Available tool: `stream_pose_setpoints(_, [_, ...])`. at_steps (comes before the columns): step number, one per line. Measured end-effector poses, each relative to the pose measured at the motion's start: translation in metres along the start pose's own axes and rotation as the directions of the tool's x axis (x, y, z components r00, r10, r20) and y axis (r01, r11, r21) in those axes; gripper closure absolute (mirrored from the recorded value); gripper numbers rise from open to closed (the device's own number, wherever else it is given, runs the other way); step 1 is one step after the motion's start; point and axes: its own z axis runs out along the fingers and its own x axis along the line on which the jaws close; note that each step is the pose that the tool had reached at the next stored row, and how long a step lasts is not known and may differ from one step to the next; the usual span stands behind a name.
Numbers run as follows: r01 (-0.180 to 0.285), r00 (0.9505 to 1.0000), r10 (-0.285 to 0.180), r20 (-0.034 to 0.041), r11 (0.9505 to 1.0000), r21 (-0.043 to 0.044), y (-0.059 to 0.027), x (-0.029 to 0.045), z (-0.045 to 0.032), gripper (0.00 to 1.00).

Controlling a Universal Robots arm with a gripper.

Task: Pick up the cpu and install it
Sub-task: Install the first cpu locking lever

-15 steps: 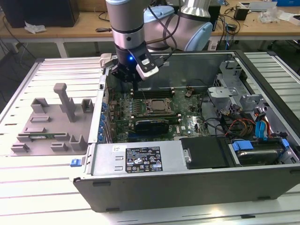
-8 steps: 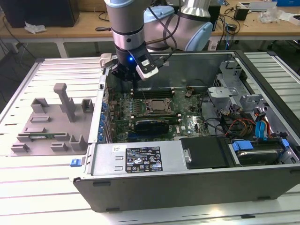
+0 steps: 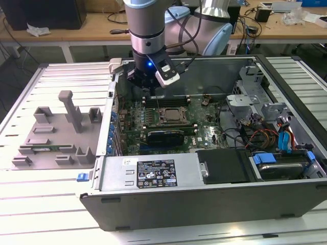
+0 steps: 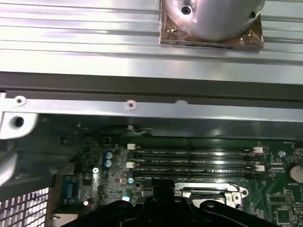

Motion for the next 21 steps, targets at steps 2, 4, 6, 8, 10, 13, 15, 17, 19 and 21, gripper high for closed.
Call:
stream_pose_setpoints(2, [-0.001, 1.0000, 0.001, -0.0023, 1.0000, -0.0001, -0.0006, -0.0064, 0.0002, 0.89])
stream_pose_setpoints(4, [-0.002, 1.0000, 0.002, -0.0055, 1.0000, -0.0002, -0.0015, -0.0143, 0.0003, 0.89])
stream_pose_setpoints(6, [-0.003, 0.9999, 0.003, -0.0104, 1.0000, -0.0002, -0.0025, -0.0227, 0.0004, 0.89])
stream_pose_setpoints(8, [-0.003, 0.9999, 0.003, -0.0104, 1.0000, -0.0002, -0.0024, -0.0229, 0.0005, 0.89])
stream_pose_setpoints(10, [-0.003, 0.9999, 0.003, -0.0105, 1.0000, -0.0003, -0.0024, -0.0229, 0.0006, 0.89])
stream_pose_setpoints(13, [-0.003, 0.9999, 0.003, -0.0098, 1.0000, -0.0003, -0.0028, -0.0229, 0.0021, 0.89])
stream_pose_setpoints(15, [-0.003, 1.0000, 0.003, -0.0088, 1.0000, -0.0002, -0.0032, -0.0228, 0.0034, 0.89])
stream_pose_setpoints(17, [-0.002, 1.0000, 0.002, -0.0038, 1.0000, -0.0001, -0.0037, -0.0227, 0.0056, 0.89])
stream_pose_setpoints(19, [0.001, 1.0000, -0.001, 0.0059, 1.0000, 0.0004, -0.0041, -0.0226, 0.0075, 0.89])
stream_pose_setpoints(21, [0.003, 0.9999, -0.003, 0.0156, 1.0000, 0.0010, -0.0044, -0.0226, 0.0085, 0.89])
